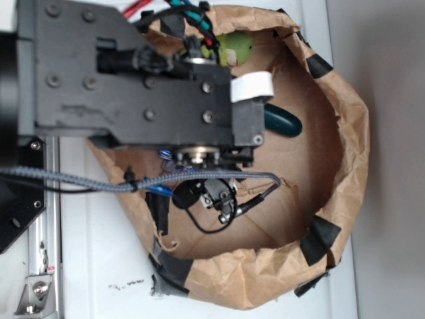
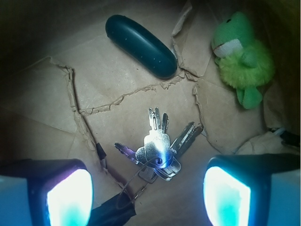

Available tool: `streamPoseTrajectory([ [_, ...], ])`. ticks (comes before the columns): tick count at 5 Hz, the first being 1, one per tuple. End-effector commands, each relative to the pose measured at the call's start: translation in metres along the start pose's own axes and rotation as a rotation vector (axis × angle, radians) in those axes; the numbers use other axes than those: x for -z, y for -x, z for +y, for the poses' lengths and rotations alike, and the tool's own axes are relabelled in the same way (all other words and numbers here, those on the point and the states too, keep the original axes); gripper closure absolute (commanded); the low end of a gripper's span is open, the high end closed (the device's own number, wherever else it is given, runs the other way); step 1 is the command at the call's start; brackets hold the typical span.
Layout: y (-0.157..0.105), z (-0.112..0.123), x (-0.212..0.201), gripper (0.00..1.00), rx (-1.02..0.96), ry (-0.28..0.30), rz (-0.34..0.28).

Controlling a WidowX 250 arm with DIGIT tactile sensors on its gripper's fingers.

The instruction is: Grab the silver keys.

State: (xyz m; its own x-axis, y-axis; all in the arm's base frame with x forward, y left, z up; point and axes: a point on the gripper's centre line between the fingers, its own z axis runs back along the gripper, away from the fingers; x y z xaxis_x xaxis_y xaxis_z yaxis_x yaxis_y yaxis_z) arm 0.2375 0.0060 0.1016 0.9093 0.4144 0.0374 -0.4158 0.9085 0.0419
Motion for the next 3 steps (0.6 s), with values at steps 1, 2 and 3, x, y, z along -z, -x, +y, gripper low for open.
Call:
streamPoseTrajectory([
  [1, -0.011, 0.006, -0.013, 0.00, -0.024, 0.020, -0.047],
  [2, -0.006, 0.000, 0.002, 0.00, -0.091, 0.032, -0.019],
  [3, -0.006, -0.003, 0.004, 0.00, -0.119, 0.027, -0.034],
])
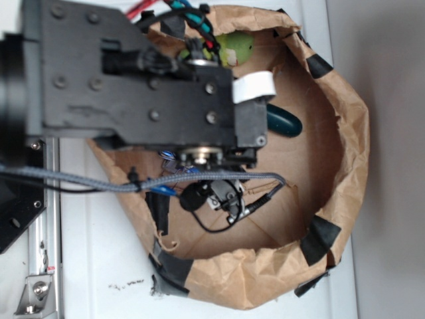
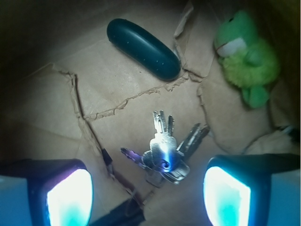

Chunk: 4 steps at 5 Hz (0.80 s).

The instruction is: Grab the silver keys.

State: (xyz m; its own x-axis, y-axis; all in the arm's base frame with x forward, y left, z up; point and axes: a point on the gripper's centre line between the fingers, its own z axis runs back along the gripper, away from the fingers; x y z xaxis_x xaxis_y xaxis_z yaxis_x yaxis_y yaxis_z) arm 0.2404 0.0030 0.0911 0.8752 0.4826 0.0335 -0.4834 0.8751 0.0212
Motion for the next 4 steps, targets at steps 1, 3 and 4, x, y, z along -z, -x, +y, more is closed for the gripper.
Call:
streamPoseTrajectory([
  [1, -0.003, -0.002, -0.002, 0.00, -0.121, 0.023, -0.054],
  [3, -0.004, -0.002, 0.005, 0.00, -0.182, 0.037, -0.028],
  [4, -0.007, -0.006, 0.010, 0.00, -0.165, 0.028, -0.026],
])
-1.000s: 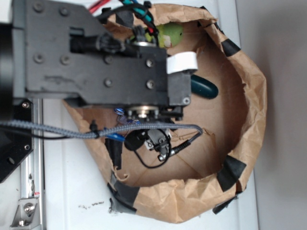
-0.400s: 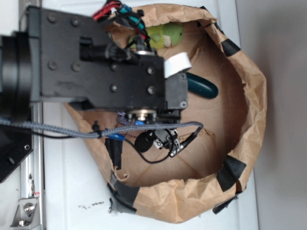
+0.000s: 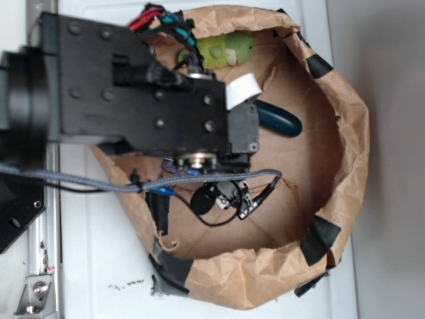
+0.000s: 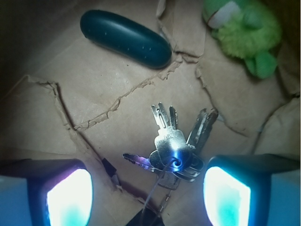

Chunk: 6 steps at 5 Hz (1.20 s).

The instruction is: Grab the silver keys.

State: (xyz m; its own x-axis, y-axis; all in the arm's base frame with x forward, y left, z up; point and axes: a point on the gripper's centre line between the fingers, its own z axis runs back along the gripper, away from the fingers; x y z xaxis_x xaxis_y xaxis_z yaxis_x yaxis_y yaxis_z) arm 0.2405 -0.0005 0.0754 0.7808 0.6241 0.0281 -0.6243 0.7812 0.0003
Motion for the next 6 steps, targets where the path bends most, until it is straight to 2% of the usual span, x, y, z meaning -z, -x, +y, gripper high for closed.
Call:
streamPoseTrajectory([
  [1, -0.011, -0.008, 0.005, 0.00, 0.006, 0.019, -0.023],
  [4, -0.011, -0.010, 0.016, 0.00, 0.050, -0.018, -0.019],
  [6, -0.010, -0.013, 0.003, 0.00, 0.069, -0.114, 0.119],
])
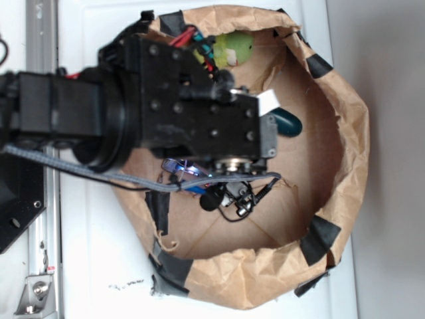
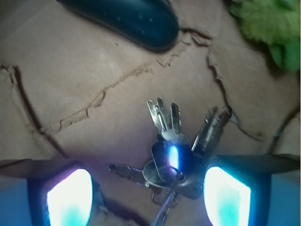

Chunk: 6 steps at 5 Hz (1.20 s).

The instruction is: Grab the silver keys.

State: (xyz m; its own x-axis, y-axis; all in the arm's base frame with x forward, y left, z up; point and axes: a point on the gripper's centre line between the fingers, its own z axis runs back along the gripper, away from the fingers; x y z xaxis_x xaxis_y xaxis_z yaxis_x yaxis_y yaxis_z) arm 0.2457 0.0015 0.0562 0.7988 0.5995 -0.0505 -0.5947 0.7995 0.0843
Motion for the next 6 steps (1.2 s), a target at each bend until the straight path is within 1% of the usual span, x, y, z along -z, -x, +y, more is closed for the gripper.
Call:
streamPoseTrajectory([
  [1, 0.0003, -0.0114, -0.0184, 0.00, 0.069, -0.057, 0.078],
  [2, 0.0014, -0.0133, -0.0185, 0.00, 0.091, -0.059, 0.087],
  [3, 0.0030, -0.0131, -0.0205, 0.00, 0.098, -0.034, 0.072],
  [4, 0.0067, -0.0042, -0.0183, 0.00, 0.113, -0.011, 0.056],
  [6, 0.0067, -0.0042, -0.0183, 0.00, 0.113, -0.011, 0.056],
])
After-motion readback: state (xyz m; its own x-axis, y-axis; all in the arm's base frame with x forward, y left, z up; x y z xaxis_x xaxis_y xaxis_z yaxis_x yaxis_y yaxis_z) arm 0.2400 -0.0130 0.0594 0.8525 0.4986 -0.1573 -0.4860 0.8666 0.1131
